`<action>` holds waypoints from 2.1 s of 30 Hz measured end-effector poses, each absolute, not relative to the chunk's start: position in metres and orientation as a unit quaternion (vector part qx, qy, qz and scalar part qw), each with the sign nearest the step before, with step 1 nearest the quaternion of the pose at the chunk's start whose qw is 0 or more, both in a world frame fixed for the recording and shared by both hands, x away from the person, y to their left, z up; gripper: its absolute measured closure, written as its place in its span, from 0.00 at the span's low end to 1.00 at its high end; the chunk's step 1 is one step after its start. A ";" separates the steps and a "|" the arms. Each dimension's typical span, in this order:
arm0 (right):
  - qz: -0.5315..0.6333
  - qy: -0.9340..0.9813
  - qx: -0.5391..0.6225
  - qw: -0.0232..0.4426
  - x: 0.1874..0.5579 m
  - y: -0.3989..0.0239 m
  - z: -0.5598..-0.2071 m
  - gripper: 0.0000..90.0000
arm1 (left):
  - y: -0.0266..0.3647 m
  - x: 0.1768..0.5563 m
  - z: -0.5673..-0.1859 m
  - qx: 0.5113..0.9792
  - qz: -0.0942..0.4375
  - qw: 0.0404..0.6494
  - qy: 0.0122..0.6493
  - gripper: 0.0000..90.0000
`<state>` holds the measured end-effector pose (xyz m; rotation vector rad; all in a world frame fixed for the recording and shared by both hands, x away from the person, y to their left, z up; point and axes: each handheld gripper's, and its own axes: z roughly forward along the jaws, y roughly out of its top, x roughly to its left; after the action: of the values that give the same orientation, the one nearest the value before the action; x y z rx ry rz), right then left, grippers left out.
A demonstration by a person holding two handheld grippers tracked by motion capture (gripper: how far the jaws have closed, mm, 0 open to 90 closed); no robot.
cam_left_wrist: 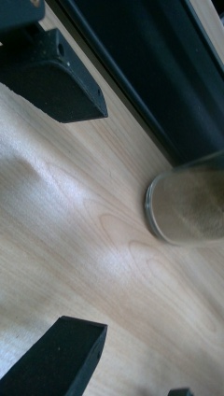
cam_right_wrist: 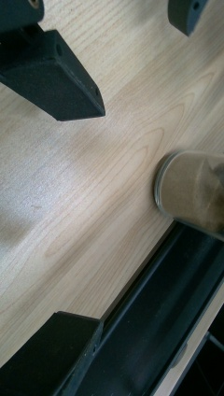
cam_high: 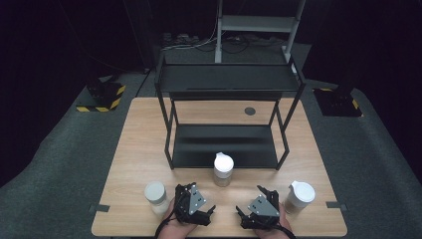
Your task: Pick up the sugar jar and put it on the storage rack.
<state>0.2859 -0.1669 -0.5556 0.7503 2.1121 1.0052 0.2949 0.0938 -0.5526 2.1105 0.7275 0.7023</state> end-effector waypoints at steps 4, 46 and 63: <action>0.385 0.808 0.290 0.339 0.286 -0.167 -0.556 0.00 | 0.095 0.296 -0.552 0.828 0.271 0.392 0.294 0.01; 0.407 0.797 0.300 0.332 0.285 -0.172 -0.554 0.00 | 0.089 0.279 -0.519 0.810 0.267 0.440 0.280 0.01; 0.408 0.797 0.301 0.328 0.286 -0.172 -0.554 0.00 | 0.095 0.263 -0.486 0.796 0.272 0.469 0.267 0.01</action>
<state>0.2857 -0.1720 -0.5542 0.7872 2.0869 1.0692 0.2630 0.0955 -0.4861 1.9526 0.6552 0.6677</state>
